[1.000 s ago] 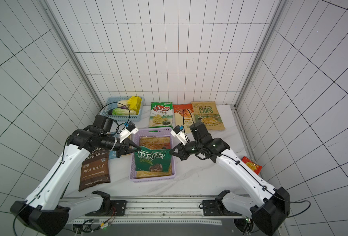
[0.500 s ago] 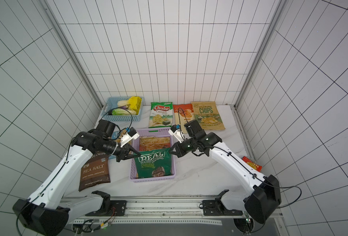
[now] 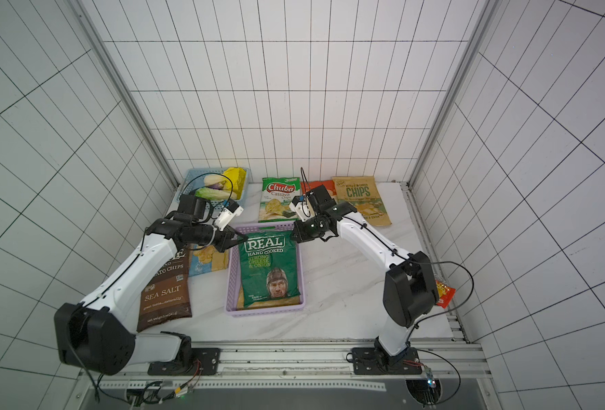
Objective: Put the potato chips into the basket
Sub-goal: Place the potato chip in the basket.
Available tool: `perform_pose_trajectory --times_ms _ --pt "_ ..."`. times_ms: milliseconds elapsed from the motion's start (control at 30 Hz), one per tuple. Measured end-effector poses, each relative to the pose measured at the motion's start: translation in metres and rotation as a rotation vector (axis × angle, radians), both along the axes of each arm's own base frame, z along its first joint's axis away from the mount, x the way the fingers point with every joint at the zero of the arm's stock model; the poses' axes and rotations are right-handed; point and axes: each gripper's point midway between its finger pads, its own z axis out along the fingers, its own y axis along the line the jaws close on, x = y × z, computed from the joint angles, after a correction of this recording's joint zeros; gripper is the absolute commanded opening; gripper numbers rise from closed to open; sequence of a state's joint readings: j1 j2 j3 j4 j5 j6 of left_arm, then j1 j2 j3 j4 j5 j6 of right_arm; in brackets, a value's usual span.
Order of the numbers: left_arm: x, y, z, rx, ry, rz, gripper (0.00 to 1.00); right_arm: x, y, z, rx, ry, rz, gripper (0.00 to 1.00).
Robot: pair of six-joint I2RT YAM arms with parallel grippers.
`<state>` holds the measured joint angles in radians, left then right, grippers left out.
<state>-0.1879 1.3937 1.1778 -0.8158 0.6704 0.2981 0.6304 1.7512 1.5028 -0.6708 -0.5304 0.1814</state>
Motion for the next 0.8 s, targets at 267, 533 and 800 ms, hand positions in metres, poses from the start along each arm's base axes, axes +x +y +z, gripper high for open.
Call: perform_pose_trajectory --times_ms 267,533,800 --pt "0.028 0.006 -0.040 0.039 0.075 0.042 0.18 0.032 0.013 -0.038 -0.043 0.060 -0.032 0.30" --pt "0.051 0.038 -0.033 0.022 0.062 0.158 0.97 0.054 0.007 -0.032 -0.072 0.012 -0.106 0.77" --pt "0.072 0.098 0.053 -0.082 -0.129 0.347 0.98 0.062 -0.016 0.018 -0.091 -0.126 -0.209 0.74"
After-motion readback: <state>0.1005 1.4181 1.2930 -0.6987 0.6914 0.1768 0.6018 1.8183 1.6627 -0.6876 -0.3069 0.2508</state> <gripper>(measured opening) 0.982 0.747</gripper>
